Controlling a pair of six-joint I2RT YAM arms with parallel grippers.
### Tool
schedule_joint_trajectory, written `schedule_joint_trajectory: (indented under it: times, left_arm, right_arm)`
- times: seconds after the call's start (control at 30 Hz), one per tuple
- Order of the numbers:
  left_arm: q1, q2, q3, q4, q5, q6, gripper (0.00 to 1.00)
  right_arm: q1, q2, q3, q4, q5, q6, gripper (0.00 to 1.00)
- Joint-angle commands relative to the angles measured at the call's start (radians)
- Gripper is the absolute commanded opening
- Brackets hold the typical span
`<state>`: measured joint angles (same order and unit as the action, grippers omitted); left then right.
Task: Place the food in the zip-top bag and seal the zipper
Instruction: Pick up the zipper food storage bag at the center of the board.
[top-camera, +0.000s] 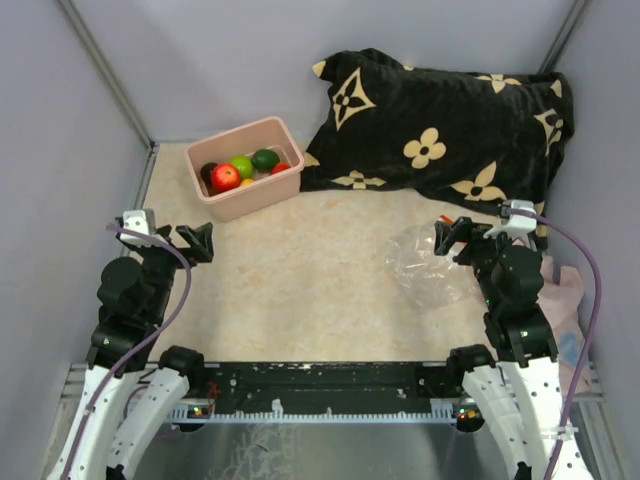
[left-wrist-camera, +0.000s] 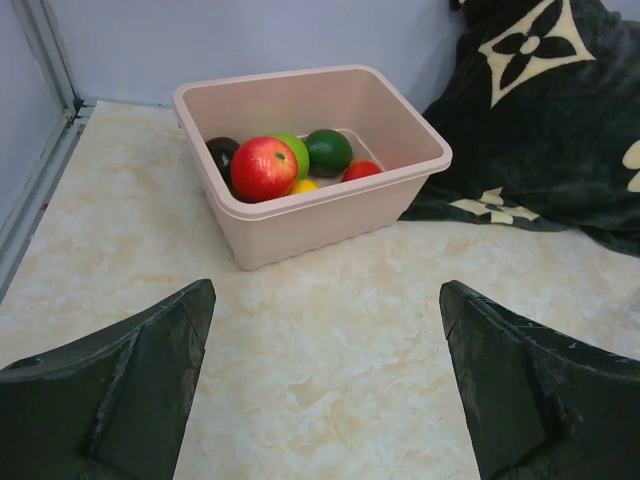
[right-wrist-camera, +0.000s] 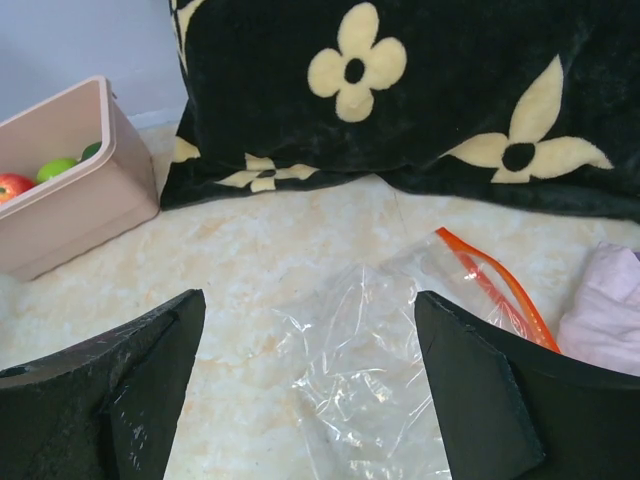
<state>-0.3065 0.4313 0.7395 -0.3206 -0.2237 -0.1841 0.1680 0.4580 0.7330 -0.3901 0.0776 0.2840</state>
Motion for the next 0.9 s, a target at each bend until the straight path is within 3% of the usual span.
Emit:
schedule_joint_trajectory:
  times: [0.0, 0.47, 0.87]
  left_arm:
    - [0.006, 0.002, -0.008, 0.030, 0.028, -0.003, 1.00]
    - [0.006, 0.024, -0.019, 0.038, 0.082, 0.012, 1.00]
    - [0.006, 0.088, -0.023, 0.025, 0.183, 0.021, 1.00]
  right_arm:
    - [0.014, -0.016, 0.042, 0.030, -0.008, -0.025, 0.86]
    - [0.014, 0.033, 0.056, 0.004, -0.045, -0.037, 0.87]
    - [0.011, 0.286, 0.132, -0.021, -0.076, -0.033, 0.87]
